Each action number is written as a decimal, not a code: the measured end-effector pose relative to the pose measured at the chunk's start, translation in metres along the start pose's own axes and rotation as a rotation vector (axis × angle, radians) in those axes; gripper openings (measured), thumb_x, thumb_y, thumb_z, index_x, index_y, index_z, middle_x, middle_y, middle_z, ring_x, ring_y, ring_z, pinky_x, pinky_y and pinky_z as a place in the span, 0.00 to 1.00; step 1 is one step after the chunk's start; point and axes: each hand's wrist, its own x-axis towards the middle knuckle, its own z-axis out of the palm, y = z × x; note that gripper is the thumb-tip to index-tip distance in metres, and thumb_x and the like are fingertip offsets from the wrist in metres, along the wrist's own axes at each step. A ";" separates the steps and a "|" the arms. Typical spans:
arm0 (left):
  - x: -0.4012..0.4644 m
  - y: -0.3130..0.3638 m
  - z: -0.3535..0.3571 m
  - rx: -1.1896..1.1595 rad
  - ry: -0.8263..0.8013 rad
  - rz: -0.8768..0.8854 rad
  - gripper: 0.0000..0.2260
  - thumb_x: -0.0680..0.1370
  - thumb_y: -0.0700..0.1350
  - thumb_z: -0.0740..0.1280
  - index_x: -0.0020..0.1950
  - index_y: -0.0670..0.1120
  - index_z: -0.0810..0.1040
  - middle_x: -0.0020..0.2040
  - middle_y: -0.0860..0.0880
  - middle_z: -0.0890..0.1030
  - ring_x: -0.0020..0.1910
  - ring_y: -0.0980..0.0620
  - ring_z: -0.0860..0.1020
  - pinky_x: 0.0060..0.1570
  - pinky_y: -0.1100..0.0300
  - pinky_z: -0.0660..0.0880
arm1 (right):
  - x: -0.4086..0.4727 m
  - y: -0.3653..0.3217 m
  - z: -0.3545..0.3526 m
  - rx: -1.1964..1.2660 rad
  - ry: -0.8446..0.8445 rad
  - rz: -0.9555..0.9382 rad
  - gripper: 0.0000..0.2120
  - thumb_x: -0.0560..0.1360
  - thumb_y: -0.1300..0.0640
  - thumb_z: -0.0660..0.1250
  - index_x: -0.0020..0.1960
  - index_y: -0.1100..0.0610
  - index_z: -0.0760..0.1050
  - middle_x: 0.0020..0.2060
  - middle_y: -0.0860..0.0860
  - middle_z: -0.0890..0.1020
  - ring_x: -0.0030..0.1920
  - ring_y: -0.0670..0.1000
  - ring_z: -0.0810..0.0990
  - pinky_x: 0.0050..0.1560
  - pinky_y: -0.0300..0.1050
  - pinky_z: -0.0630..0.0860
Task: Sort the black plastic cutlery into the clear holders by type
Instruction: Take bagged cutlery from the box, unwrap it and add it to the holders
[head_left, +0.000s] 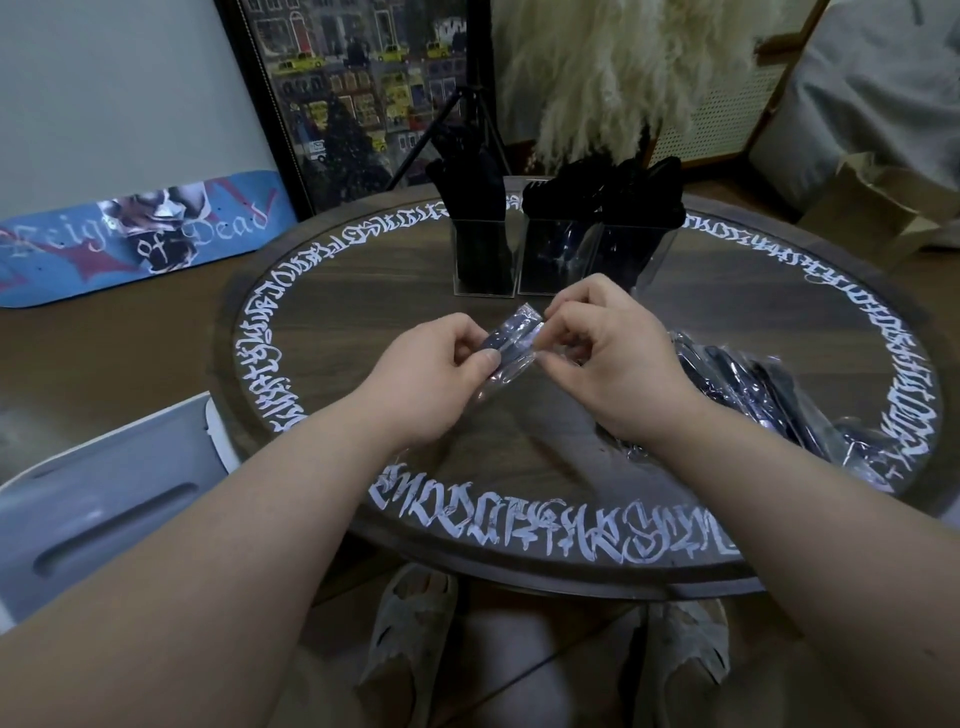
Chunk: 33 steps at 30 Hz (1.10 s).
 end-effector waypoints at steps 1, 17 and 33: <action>0.000 -0.001 0.000 0.012 0.009 0.003 0.02 0.79 0.48 0.65 0.46 0.53 0.76 0.39 0.53 0.81 0.40 0.54 0.78 0.44 0.57 0.73 | 0.000 0.000 0.001 -0.040 -0.009 -0.004 0.03 0.70 0.61 0.74 0.40 0.56 0.81 0.43 0.43 0.74 0.38 0.38 0.73 0.40 0.29 0.70; 0.001 -0.001 0.000 0.093 0.058 0.031 0.01 0.78 0.47 0.67 0.47 0.52 0.75 0.39 0.56 0.77 0.39 0.59 0.74 0.36 0.67 0.65 | 0.005 -0.002 -0.015 0.481 -0.025 0.407 0.05 0.71 0.62 0.73 0.38 0.53 0.83 0.36 0.51 0.84 0.39 0.47 0.80 0.47 0.47 0.80; 0.004 0.003 0.007 0.043 0.010 0.027 0.03 0.78 0.47 0.67 0.50 0.54 0.77 0.39 0.55 0.80 0.39 0.58 0.76 0.38 0.64 0.67 | 0.010 0.001 -0.018 0.790 0.029 0.824 0.08 0.75 0.66 0.62 0.38 0.57 0.73 0.31 0.53 0.82 0.31 0.51 0.79 0.38 0.45 0.75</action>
